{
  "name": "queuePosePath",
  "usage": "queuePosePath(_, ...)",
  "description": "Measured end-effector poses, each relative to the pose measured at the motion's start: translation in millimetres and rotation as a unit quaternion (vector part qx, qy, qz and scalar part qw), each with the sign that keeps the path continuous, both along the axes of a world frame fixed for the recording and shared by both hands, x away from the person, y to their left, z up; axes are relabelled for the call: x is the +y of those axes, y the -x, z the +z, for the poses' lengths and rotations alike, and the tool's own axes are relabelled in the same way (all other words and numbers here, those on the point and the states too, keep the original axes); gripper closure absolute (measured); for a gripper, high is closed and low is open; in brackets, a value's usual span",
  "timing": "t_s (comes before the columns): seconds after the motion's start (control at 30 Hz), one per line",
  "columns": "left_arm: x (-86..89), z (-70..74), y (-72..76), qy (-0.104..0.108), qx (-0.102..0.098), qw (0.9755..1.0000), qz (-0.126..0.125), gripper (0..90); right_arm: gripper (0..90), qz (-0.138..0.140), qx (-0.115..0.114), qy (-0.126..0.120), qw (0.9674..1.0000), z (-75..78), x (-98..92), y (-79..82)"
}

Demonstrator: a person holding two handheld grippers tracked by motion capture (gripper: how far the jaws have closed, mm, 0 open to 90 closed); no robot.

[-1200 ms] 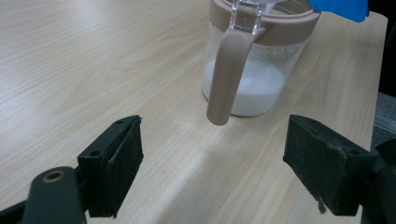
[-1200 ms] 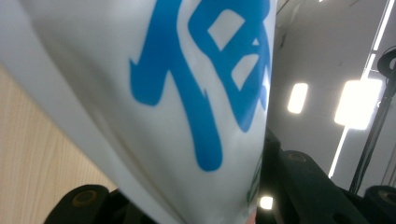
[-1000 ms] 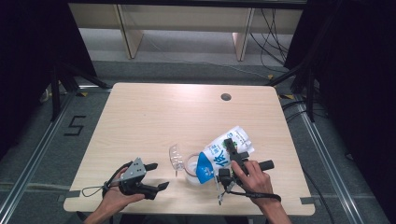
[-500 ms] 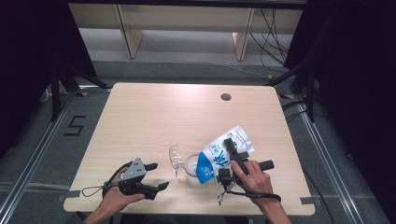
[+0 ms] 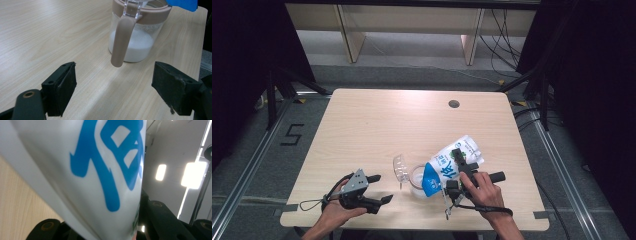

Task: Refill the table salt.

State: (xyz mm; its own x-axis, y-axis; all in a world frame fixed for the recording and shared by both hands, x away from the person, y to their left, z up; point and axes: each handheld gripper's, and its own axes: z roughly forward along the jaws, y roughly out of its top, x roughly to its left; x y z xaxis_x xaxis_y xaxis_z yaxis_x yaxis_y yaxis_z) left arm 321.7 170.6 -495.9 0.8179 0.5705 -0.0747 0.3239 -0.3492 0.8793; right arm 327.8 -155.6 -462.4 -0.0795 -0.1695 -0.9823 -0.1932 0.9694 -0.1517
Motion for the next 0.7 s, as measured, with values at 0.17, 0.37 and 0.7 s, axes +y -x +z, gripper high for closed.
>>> queuePosePath(0.17, -0.1, -0.3, -0.3, 0.002, 0.001, 1.0000, -0.003, 19.0, 72.1, -0.003, 0.003, 0.001, 1.0000, 0.7, -0.4, 0.2)
queuePosePath(0.37, -0.1, -0.3, -0.3, 0.003, 0.001, 1.0000, -0.003, 19.0, 72.2, -0.005, 0.010, -0.004, 0.9999, 0.2, 0.0, 0.2)
queuePosePath(0.7, -0.1, -0.1, 0.1, 0.001, 0.000, 1.0000, 0.000, 19.0, 72.4, -0.006, 0.008, 0.000, 1.0000, 0.7, -0.2, 0.3)
